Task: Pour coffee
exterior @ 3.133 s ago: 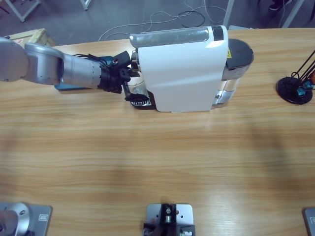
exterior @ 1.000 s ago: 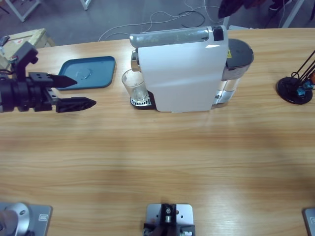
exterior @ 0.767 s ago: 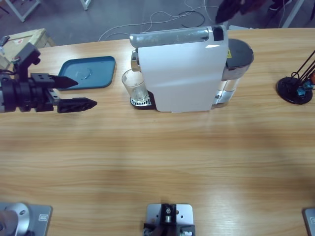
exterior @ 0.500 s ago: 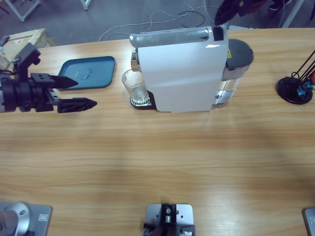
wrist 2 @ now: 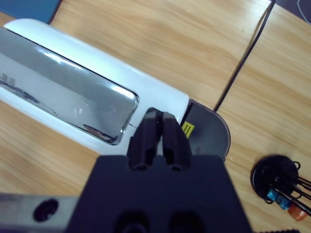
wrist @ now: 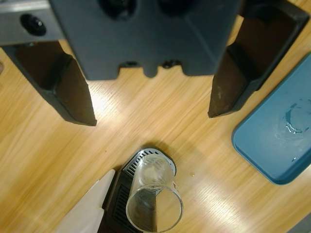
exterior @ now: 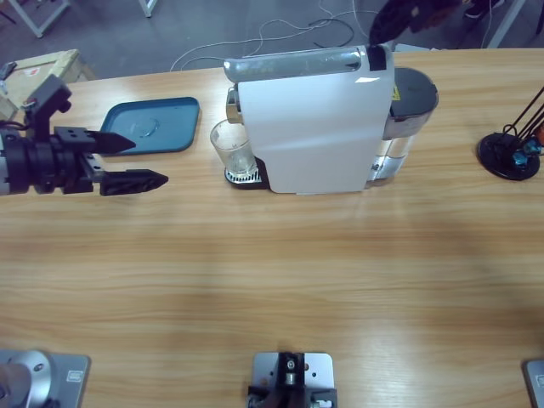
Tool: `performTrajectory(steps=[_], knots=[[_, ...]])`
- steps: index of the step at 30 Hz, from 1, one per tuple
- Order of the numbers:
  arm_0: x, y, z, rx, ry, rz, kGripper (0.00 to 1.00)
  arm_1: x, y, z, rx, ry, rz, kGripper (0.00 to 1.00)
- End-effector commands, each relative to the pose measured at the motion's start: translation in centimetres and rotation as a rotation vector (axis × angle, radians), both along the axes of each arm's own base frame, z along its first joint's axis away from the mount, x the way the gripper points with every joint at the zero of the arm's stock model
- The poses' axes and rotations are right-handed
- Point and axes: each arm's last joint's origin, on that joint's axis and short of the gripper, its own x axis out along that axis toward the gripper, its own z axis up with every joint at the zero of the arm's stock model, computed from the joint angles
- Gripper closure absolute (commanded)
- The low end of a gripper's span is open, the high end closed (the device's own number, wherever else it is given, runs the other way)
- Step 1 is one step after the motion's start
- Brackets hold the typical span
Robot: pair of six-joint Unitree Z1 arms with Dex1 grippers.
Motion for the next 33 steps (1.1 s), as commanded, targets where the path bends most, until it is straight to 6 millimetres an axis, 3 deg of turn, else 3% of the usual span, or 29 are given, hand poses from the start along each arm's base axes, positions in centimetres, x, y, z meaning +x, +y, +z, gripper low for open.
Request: performTrajectory(steps=[1,8,16,33], knots=[[0.4,-0.5,-0.7,0.009,0.030,0.003,0.000,-4.1,-1.0,4.7,0.009,-0.071,0.032,0.000],[0.1,-0.6,-0.1,-0.003,0.008,-0.009,0.000,-5.3,-0.1,2.2,-0.012,0.019,0.006,0.000],[0.3,-0.9,0.1,0.000,-0.005,-0.023,0.000,-5.6,-0.5,3.2,0.010,-0.011,-0.041,0.000],[1.2,-1.5,0.3,0.002,-0.003,-0.027,0.000,-6.2,-0.9,2.9,0.023,0.006,-0.095,0.000]])
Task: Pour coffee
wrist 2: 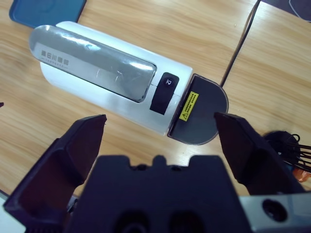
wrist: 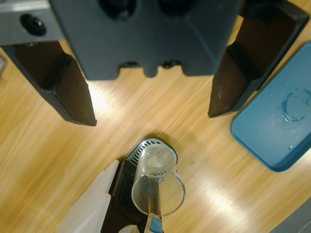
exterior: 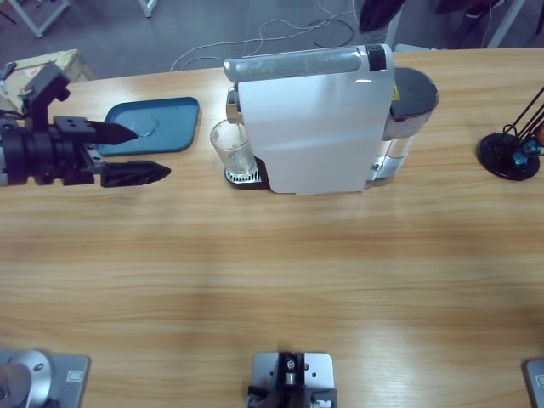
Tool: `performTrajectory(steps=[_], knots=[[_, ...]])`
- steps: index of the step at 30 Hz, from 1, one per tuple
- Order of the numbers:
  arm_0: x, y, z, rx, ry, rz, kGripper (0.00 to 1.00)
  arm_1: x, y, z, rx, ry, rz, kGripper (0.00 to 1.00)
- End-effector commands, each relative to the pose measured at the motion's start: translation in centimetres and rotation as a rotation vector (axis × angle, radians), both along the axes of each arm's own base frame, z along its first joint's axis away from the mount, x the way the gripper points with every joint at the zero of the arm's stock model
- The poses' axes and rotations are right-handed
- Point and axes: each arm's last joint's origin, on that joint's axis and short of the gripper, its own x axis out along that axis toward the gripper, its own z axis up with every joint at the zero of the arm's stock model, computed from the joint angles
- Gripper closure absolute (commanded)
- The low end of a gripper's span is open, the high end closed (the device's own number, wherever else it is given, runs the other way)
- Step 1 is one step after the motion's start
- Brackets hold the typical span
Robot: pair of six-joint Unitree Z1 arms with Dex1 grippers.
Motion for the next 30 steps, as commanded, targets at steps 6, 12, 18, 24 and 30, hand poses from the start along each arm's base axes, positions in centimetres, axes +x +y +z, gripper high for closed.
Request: performTrajectory(steps=[6,12,18,24,30], knots=[[0.9,-0.8,-0.7,0.019,0.022,-0.009,0.000,-0.5,0.0,-1.3,-0.032,0.033,-0.024,0.000],[1.0,-0.9,-0.6,0.018,0.020,-0.009,0.000,-0.6,0.0,-1.5,-0.032,0.036,-0.027,0.000],[1.0,-0.9,-0.5,0.015,0.018,-0.010,0.000,-0.8,-0.2,-1.0,-0.019,0.023,-0.027,0.000],[1.2,-1.0,-0.5,0.015,0.018,-0.014,0.000,-2.7,-1.4,-0.8,-0.028,0.001,-0.032,0.000],[0.9,-1.2,-0.6,0.017,0.020,-0.023,0.000,-7.9,-5.6,-2.3,-0.017,-0.027,-0.022,0.000]])
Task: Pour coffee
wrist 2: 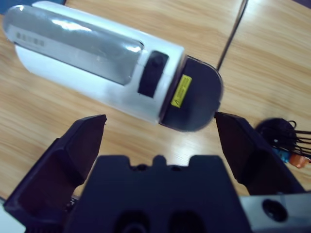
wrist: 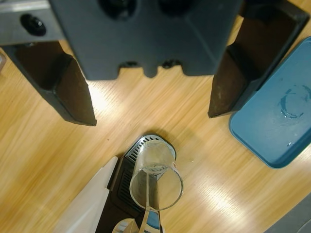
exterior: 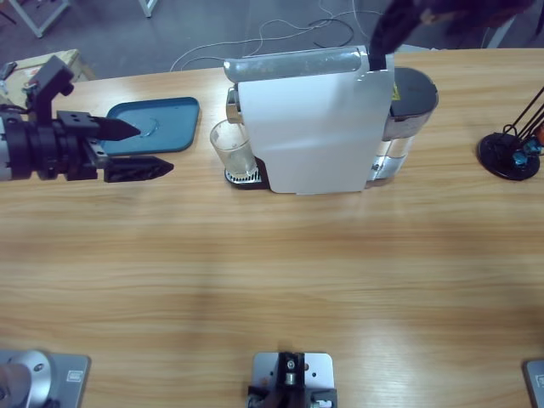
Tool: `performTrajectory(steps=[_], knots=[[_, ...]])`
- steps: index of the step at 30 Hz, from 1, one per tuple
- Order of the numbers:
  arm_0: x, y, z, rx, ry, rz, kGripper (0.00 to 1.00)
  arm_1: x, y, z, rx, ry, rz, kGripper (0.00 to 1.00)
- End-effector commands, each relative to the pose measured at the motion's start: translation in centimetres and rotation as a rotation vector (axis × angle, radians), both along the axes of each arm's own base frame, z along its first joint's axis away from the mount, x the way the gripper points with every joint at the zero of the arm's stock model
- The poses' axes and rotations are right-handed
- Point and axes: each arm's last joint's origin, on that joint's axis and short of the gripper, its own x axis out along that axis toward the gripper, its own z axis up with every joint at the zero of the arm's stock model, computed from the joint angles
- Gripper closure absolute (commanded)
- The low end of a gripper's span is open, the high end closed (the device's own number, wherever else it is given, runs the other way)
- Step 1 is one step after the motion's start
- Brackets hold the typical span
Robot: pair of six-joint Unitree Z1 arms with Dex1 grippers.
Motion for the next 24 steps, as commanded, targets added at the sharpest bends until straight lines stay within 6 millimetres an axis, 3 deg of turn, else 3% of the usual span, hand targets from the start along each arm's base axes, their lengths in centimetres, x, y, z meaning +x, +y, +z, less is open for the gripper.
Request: performTrajectory(steps=[1,5,9,24], knots=[[0.5,-0.9,-0.5,0.015,0.015,-0.022,0.000,-7.2,-5.8,-1.6,0.013,-0.030,0.004,0.000],[0.6,-1.0,-0.7,0.037,0.009,-0.011,0.000,-11.5,-9.7,-4.8,0.062,-0.035,0.021,0.000],[1.0,-1.3,-1.2,0.051,0.024,-0.024,0.000,-13.5,-11.4,-8.3,0.061,-0.017,0.038,0.000],[0.3,-1.1,-1.1,0.063,0.008,-0.051,0.000,-14.7,-12.0,-10.5,0.067,-0.110,0.241,0.000]])
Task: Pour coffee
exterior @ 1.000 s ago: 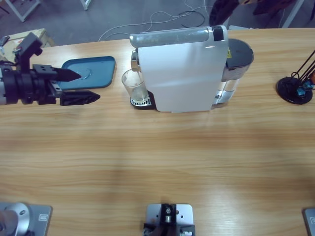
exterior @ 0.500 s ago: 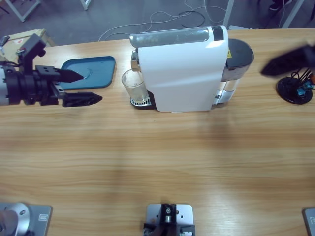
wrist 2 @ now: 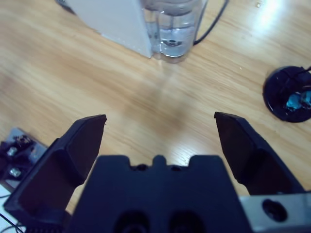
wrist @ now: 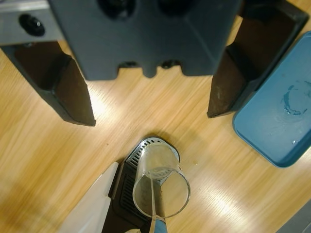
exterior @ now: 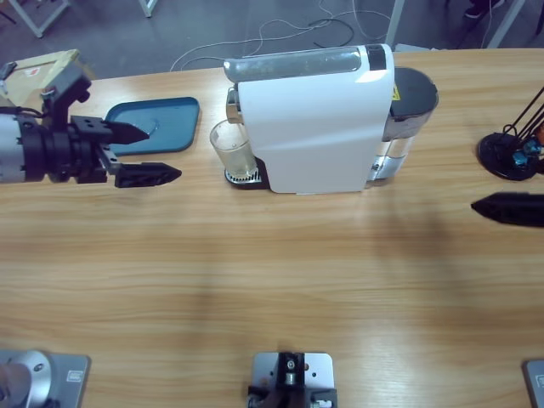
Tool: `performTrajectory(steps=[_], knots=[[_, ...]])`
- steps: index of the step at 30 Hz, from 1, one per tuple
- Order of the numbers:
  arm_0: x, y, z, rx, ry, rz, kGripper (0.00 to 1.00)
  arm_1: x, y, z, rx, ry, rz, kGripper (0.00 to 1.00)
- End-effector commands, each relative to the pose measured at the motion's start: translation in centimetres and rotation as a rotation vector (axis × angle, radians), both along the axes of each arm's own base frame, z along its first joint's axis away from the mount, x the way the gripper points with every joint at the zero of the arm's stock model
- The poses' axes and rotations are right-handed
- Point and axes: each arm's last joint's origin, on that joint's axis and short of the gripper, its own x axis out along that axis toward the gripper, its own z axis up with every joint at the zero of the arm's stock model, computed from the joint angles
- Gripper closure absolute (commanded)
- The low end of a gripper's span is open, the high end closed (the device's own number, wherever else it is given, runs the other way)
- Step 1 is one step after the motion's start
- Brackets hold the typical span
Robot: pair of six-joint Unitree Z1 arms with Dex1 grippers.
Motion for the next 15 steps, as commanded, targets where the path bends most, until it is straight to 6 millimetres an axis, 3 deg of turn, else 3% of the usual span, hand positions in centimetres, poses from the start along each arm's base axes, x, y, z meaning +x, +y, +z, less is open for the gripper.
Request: performTrajectory(steps=[1,15], knots=[[0.06,-0.33,-0.52,0.026,0.010,-0.016,0.000,-1.57,-0.89,-1.29,0.005,-0.034,0.113,0.000],[-0.43,-0.14,-0.45,0.021,0.006,-0.022,0.000,-1.81,-0.98,-1.21,0.010,-0.048,0.149,0.000]])
